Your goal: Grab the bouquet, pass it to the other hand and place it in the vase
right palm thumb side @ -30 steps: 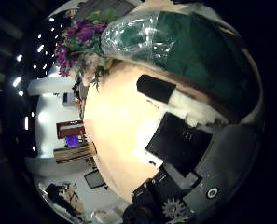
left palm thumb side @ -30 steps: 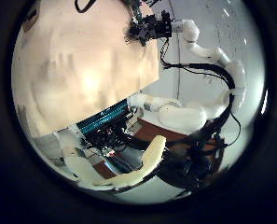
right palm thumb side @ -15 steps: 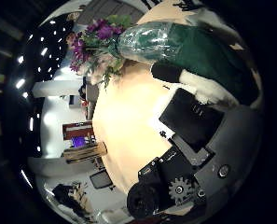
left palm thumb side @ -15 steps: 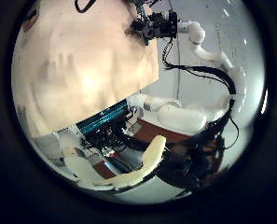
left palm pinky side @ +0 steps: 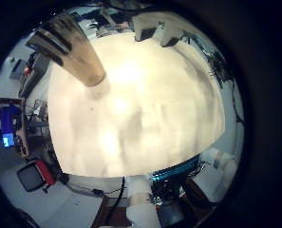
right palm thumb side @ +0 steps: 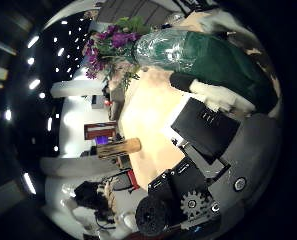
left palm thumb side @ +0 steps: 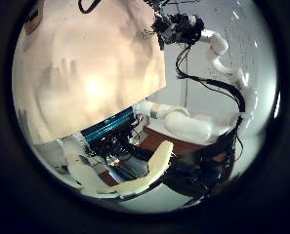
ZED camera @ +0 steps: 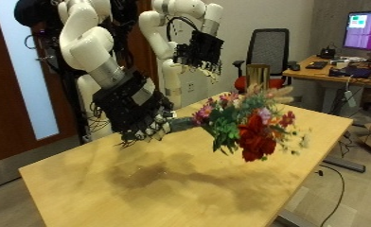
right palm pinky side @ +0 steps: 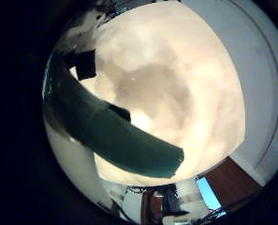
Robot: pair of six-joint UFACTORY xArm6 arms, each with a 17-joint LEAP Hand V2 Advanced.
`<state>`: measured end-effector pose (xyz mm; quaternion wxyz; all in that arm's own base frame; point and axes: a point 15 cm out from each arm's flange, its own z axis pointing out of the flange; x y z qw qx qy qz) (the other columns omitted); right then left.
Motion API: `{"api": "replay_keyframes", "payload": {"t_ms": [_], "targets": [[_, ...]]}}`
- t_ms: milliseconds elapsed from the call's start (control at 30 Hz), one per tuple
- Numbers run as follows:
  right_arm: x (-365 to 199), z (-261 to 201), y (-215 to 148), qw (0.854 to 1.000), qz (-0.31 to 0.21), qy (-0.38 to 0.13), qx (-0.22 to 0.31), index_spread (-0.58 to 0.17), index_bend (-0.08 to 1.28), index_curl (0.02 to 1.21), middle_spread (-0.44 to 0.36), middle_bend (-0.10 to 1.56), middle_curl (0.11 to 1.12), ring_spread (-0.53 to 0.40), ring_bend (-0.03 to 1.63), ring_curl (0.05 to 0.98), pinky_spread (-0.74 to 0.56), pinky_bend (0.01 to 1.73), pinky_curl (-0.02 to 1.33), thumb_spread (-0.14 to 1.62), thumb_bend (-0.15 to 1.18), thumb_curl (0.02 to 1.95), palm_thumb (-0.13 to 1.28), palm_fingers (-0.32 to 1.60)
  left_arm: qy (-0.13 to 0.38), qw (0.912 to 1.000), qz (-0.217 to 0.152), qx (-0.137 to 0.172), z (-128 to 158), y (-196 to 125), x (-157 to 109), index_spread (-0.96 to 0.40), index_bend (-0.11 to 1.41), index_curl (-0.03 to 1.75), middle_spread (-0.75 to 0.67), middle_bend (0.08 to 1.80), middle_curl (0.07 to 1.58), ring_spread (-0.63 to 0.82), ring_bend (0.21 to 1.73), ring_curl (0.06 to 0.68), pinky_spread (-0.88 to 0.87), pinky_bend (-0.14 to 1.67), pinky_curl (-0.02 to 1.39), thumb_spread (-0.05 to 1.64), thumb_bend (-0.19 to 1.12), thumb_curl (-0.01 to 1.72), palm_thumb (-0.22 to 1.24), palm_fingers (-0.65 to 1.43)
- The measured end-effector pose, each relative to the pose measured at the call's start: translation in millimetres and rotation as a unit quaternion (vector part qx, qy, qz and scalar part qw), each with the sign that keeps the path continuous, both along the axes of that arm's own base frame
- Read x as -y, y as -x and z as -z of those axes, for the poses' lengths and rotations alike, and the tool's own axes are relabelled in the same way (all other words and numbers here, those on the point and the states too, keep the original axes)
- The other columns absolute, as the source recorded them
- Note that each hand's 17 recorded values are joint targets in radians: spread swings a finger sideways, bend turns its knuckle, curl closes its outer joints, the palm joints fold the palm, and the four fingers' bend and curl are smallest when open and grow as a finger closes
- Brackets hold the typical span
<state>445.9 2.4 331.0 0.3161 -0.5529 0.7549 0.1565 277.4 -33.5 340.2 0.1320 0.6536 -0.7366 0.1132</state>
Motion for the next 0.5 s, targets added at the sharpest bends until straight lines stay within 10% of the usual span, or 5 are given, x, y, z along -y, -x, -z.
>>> {"api": "replay_keyframes", "payload": {"t_ms": [500], "targets": [[-65,-96,50,0.963,-0.147,-0.192,0.117,-0.278,1.02,1.01,-0.131,1.38,0.73,-0.182,1.46,0.608,-0.23,1.24,0.82,0.32,-0.02,0.90,1.19,1.14,0.089,0.9939,-0.049,0.043,-53,-36,-7,0.29,0.18,0.32,0.42,0.25,0.33,0.54,0.51,0.209,0.49,0.18,0.28,0.87,-0.03,0.31,0.17,0.17]]}}
